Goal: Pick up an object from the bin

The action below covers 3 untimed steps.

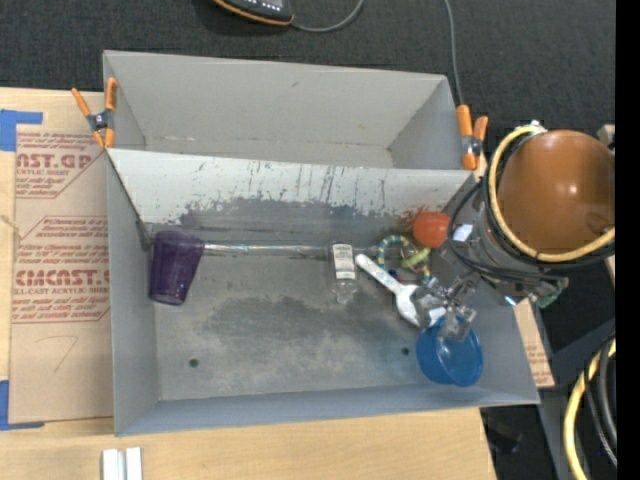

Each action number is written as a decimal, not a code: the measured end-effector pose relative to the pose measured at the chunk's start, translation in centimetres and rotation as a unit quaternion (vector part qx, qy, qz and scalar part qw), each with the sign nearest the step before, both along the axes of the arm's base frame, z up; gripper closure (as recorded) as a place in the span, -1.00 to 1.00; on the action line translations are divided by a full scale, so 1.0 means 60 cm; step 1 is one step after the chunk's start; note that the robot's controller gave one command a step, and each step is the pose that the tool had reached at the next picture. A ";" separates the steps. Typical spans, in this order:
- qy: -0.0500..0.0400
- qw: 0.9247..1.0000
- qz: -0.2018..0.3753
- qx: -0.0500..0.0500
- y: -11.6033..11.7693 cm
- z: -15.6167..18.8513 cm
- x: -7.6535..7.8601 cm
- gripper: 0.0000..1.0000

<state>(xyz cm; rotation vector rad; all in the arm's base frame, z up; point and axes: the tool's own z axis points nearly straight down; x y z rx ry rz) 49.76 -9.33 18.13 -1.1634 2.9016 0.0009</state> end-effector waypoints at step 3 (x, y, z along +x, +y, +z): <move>-0.002 1.000 0.031 0.000 -0.027 -0.063 0.020 1.00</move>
Offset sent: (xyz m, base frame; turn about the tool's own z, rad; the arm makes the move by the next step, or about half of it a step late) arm 0.0089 -0.0175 -0.0106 -0.0366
